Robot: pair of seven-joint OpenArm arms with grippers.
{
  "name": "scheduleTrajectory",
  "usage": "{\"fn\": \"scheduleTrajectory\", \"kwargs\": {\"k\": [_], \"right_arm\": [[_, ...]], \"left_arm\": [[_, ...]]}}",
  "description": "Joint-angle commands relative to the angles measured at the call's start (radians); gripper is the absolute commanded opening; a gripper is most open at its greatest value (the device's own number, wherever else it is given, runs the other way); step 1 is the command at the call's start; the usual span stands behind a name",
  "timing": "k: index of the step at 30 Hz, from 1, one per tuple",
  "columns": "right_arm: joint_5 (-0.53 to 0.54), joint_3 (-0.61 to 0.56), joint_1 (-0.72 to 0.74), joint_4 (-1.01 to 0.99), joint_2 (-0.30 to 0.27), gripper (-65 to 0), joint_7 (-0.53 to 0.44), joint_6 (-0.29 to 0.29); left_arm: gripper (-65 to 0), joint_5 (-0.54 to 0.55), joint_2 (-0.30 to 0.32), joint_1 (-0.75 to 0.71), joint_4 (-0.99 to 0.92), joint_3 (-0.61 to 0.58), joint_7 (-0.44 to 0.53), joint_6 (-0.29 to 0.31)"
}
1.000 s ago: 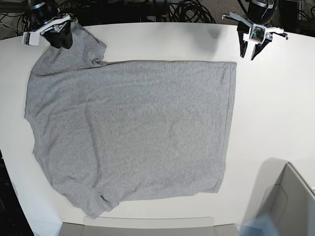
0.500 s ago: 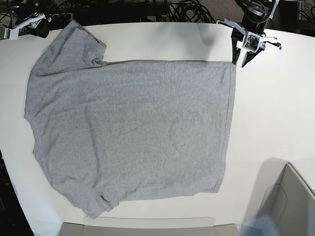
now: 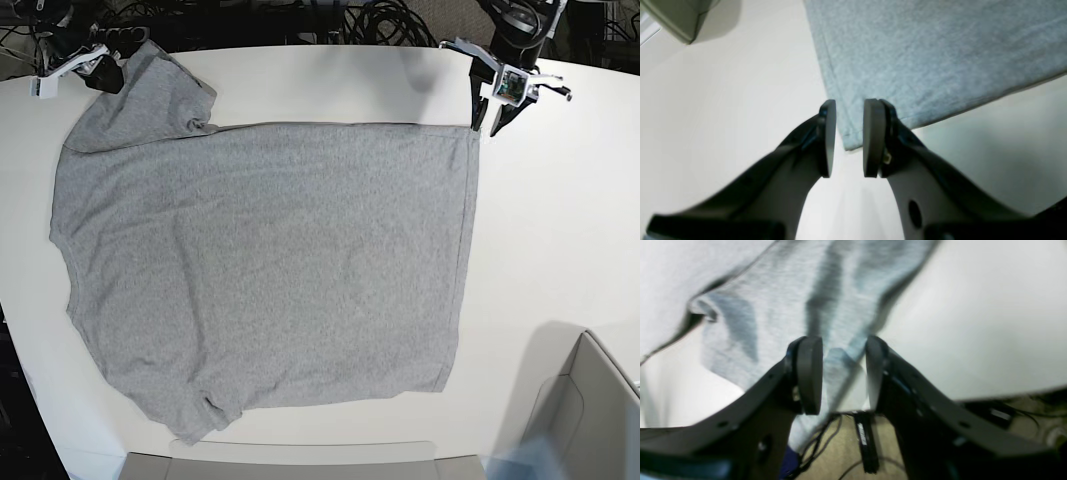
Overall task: Fold the T-shirt properly
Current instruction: 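Lower both grippers toward the shirt's shoulder corners, then grasp the shirt edge with the left gripper and the sleeve with the right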
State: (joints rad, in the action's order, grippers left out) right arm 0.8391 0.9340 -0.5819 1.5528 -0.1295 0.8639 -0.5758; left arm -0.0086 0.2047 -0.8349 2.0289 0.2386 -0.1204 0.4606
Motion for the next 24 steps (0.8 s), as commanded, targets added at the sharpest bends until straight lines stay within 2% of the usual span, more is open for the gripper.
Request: {"fn": "scheduleTrajectory", "kwargs": {"k": [1, 4, 7, 10, 13, 16, 18, 21, 24], "right_arm": [[-0.025, -0.011, -0.01, 0.004, -0.005, -43.4, 0.035, -0.006], [-0.024, -0.042, -0.011, 0.004, 0.0, -43.4, 0.036, -0.005], [-0.022, -0.056, -0.014, 0.002, 0.029, -43.4, 0.036, -0.005], [-0.022, -0.057, -0.017, 0.004, 0.035, -43.4, 0.038, -0.005], [-0.022, -0.057, -0.019, 0.005, 0.04, -43.6, 0.038, -0.005], [-0.02, -0.056, -0.036, 0.01, 0.032, -43.6, 0.038, -0.005], [-0.019, -0.049, -0.04, 0.011, 0.032, -43.6, 0.038, -0.005], [-0.019, -0.048, -0.056, 0.011, 0.027, -43.6, 0.036, -0.01], [-0.017, -0.051, -0.057, 0.008, 0.017, -43.6, 0.036, -0.013]], "left_arm": [[-51.3, 0.006, 0.005, -0.013, 0.017, 0.006, 0.024, -0.001], [-51.3, 0.008, 0.003, -0.01, 0.017, 0.005, 0.024, -0.001], [-51.3, 0.009, 0.003, -0.007, 0.017, -0.012, 0.015, -0.004], [-51.3, 0.043, 0.0, 0.05, 0.017, -0.061, -0.089, -0.004], [-51.2, 0.244, -0.038, 0.108, 0.017, -0.068, -0.213, -0.001], [-50.6, 0.539, -0.026, 0.141, 0.017, -0.012, -0.332, -0.001], [-48.0, 0.737, -0.023, 0.161, 0.017, 0.071, -0.408, -0.001], [-43.7, 0.913, -0.021, 0.185, 0.014, 0.219, -0.516, -0.001], [-39.9, 1.059, -0.021, 0.245, 0.008, 0.35, -0.72, -0.006]]}}
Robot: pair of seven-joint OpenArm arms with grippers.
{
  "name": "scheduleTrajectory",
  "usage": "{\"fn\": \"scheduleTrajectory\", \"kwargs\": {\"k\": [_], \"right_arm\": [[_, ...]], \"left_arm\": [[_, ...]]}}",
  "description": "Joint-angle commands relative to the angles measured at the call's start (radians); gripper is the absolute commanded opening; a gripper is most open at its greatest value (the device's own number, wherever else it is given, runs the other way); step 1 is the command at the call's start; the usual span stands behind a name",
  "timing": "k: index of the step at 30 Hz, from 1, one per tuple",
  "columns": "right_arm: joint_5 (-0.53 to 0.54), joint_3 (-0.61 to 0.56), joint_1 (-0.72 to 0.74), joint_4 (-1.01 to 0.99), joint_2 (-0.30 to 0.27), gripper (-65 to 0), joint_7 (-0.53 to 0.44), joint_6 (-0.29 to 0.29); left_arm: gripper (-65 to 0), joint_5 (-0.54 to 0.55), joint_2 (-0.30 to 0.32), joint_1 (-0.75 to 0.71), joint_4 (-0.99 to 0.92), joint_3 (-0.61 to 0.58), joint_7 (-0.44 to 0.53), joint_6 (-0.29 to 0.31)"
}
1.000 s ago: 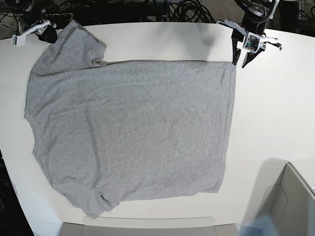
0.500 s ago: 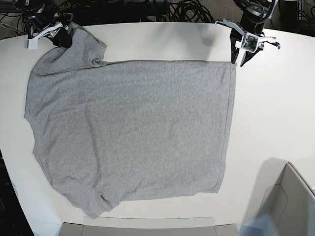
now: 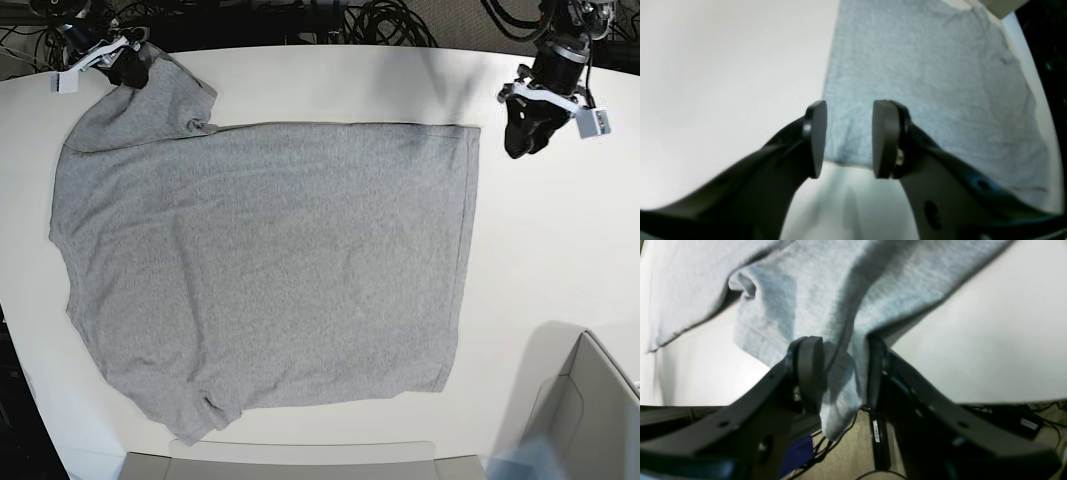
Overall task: Fold the T-shirt properly
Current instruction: 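Grasp the shirt edge with the left gripper and the sleeve with the right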
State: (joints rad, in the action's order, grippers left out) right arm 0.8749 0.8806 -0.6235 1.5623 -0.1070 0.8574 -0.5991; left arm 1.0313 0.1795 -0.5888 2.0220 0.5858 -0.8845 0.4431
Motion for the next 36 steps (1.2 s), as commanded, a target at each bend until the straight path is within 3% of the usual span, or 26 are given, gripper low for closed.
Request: {"fn": "scheduleTrajectory", "kwargs": {"k": [1, 4, 8, 18, 26, 29, 36], "right_arm": [[-0.055, 0.004, -0.014, 0.0, -0.006, -43.6, 0.043, 0.011], [-0.055, 0.001, -0.011, 0.002, -0.006, -43.6, 0.043, 0.011], [-0.055, -0.001, -0.011, 0.002, -0.006, -43.6, 0.043, 0.011], [-0.055, -0.002, -0.011, 0.002, -0.004, -43.6, 0.043, 0.011], [-0.055, -0.002, -0.014, 0.002, -0.006, -43.6, 0.043, 0.011], [-0.053, -0.002, -0.019, 0.003, -0.006, -43.6, 0.043, 0.011], [-0.053, -0.002, -0.02, 0.003, 0.0, -43.6, 0.043, 0.011]], "left_arm": [[-39.6, 0.057, 0.002, 0.026, 0.01, 0.03, -0.037, 0.01], [-39.7, 0.09, -0.004, 0.131, -0.022, 0.096, -0.25, -0.013], [-39.7, 0.09, -0.005, 0.235, -0.175, 0.127, -0.358, -0.071], [-39.7, -0.01, -0.004, 0.246, -0.384, 0.109, -0.325, -0.068], [-39.7, -0.016, -0.005, 0.238, -0.421, -0.094, -0.218, -0.069], [-39.8, -0.016, -0.001, 0.244, -0.49, -0.111, -0.166, -0.069], [-39.8, -0.015, -0.004, 0.247, -0.53, -0.134, -0.158, -0.068]]}}
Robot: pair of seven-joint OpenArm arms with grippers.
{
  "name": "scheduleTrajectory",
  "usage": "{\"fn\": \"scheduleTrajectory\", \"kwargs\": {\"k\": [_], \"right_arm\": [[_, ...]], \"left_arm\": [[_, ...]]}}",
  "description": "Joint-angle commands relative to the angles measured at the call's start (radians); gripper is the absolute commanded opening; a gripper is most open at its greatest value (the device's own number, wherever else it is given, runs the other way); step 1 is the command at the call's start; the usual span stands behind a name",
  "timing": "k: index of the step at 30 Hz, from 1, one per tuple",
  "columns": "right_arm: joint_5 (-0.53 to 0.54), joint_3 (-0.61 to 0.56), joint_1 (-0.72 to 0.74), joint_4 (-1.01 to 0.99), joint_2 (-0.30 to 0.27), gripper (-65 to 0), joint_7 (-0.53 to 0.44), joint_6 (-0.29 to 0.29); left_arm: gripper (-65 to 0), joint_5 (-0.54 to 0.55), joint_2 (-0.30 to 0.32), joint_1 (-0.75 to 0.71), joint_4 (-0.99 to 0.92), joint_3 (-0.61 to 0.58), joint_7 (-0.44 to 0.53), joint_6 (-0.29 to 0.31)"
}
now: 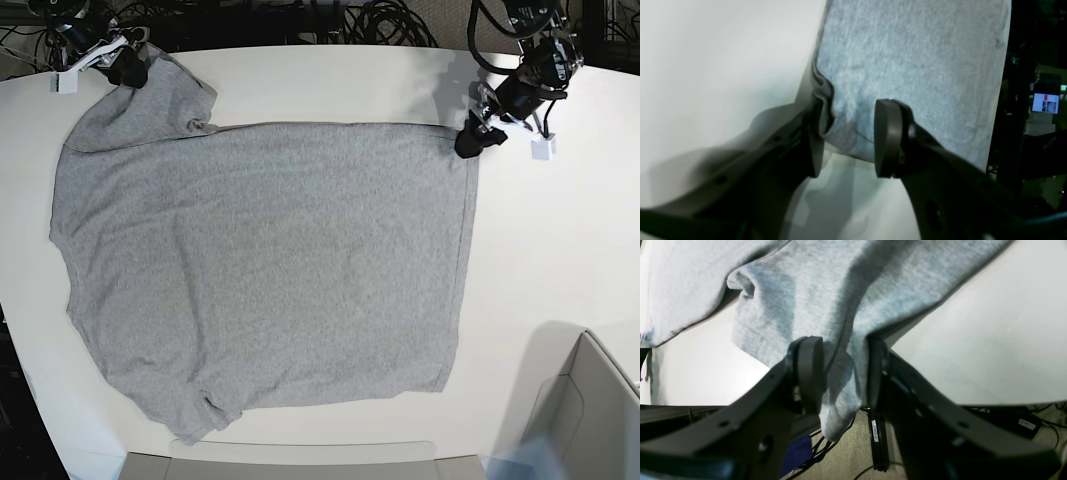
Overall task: Fold the T-shirt properly
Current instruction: 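Grasp the shirt edge with the left gripper and the sleeve with the right, then pull the grasped shirt edge away from the hem with both grippers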
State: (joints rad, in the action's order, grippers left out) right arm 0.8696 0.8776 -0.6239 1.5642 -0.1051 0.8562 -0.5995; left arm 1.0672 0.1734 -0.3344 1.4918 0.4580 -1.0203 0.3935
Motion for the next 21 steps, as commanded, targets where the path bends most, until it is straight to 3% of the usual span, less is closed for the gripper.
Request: {"fn": "scheduleTrajectory", "kwargs": {"k": [1, 5, 10, 15, 16, 21], "right_arm": [[-0.048, -0.001, -0.017, 0.002, -0.002, -43.6, 0.044, 0.011], [-0.048, -0.002, -0.012, 0.002, 0.002, -43.7, 0.044, 0.011], [-0.053, -0.021, -0.004, 0.002, 0.0, -44.6, 0.044, 0.013], [-0.054, -0.021, -0.003, 0.002, 0.0, -59.7, 0.044, 0.013], [-0.054, -0.021, -0.003, 0.002, 0.0, -63.5, 0.044, 0.013], [-0.054, -0.015, -0.011, 0.009, -0.006, -65.0, 0.042, 0.011]], "left_arm": [[-39.8, -0.051, 0.005, -0.007, 0.0, -0.026, -0.018, -0.018], [-41.3, -0.051, 0.005, 0.011, -0.003, -0.083, -0.015, -0.018], [-51.3, -0.052, 0.004, 0.047, -0.007, -0.129, -0.015, -0.018], [-65.0, -0.052, 0.007, 0.044, -0.007, -0.126, -0.015, -0.018], [-65.0, -0.052, 0.007, 0.044, -0.012, -0.127, -0.015, -0.018], [-65.0, -0.051, 0.007, 0.028, -0.013, -0.127, -0.025, -0.018]]}}
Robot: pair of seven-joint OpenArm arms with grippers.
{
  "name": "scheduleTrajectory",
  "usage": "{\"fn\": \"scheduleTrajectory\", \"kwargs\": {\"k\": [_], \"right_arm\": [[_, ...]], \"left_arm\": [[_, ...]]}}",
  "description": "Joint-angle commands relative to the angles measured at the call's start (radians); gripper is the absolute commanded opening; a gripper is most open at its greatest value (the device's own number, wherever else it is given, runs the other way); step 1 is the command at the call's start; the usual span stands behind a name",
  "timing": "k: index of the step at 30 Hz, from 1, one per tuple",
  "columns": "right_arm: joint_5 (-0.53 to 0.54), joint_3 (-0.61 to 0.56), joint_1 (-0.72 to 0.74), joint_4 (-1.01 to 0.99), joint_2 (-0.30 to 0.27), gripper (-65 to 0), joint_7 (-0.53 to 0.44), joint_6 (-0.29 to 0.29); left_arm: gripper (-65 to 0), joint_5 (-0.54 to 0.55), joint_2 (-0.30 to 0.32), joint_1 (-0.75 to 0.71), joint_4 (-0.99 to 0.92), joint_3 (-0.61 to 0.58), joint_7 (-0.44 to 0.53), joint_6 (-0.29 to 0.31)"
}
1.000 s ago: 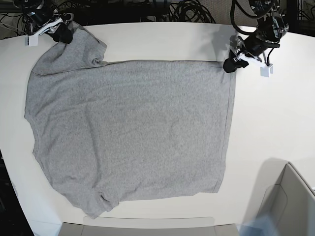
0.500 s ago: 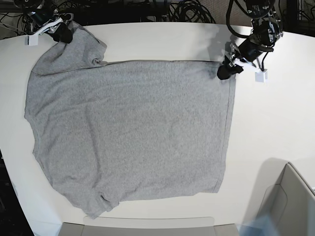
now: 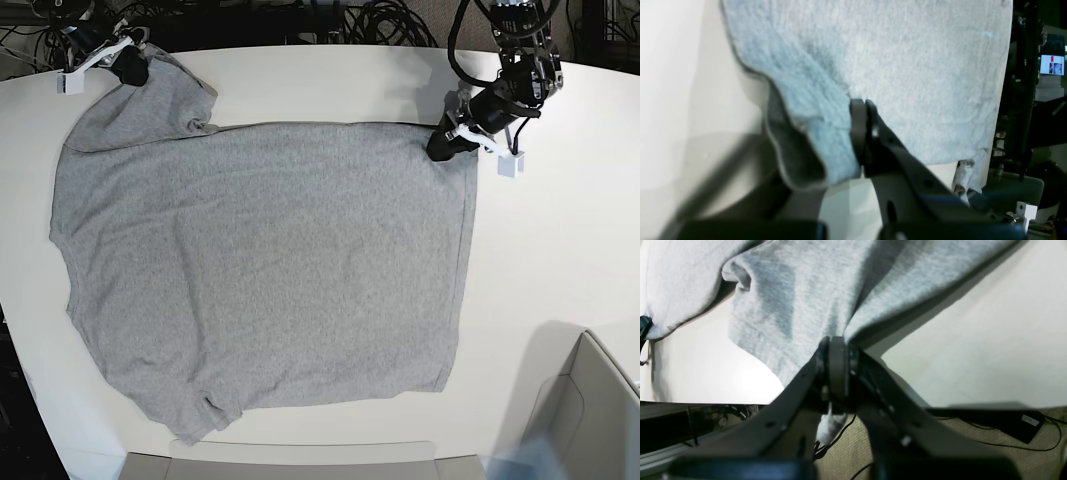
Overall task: Fold the T-shirt properly
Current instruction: 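Pull the grasped shirt edge away from the hem with both grippers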
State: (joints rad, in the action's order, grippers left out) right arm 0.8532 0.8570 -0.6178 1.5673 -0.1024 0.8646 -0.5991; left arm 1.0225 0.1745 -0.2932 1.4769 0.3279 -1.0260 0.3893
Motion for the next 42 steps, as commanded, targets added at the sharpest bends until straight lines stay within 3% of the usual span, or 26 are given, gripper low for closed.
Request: {"fn": "scheduleTrajectory", "kwargs": {"k": [1, 9, 18, 24, 31, 33, 37, 42], "right_arm": [[-0.038, 0.008, -0.02, 0.023, -0.009, -65.0, 0.029, 0.011], [-0.038, 0.104, -0.046, 0.186, -0.001, -65.0, 0.028, 0.011], [-0.039, 0.186, -0.09, 0.242, -0.001, -65.0, 0.028, 0.009], [-0.039, 0.215, -0.119, 0.319, 0.014, -65.0, 0.026, 0.009], [-0.056, 0.241, -0.084, 0.447, 0.028, -65.0, 0.026, 0.014], [-0.13, 0.238, -0.038, 0.456, 0.026, -65.0, 0.026, 0.014], [-0.309, 0.229, 0.086, 0.457, 0.023, -65.0, 0.028, 0.011], [-0.438, 0.124, 0.172, 0.466, 0.011, -65.0, 0.028, 0.012]], "left_arm": [[-65.0, -0.001, 0.006, -0.024, 0.003, 0.006, -0.02, -0.014], [-65.0, -0.003, 0.007, -0.12, 0.176, 0.029, -0.009, -0.014], [-65.0, -0.005, 0.026, -0.186, 0.21, 0.25, -0.02, -0.014], [-65.0, 0.0, 0.072, -0.243, 0.212, 0.265, -0.021, -0.014], [-65.0, -0.008, 0.072, -0.252, 0.304, 0.268, -0.018, -0.026], [-65.0, -0.008, 0.072, -0.249, 0.313, 0.267, -0.02, -0.074], [-65.0, -0.008, 0.075, -0.182, 0.313, 0.257, -0.021, -0.226], [-65.0, -0.008, 0.105, -0.12, 0.314, 0.254, -0.023, -0.319]]}}
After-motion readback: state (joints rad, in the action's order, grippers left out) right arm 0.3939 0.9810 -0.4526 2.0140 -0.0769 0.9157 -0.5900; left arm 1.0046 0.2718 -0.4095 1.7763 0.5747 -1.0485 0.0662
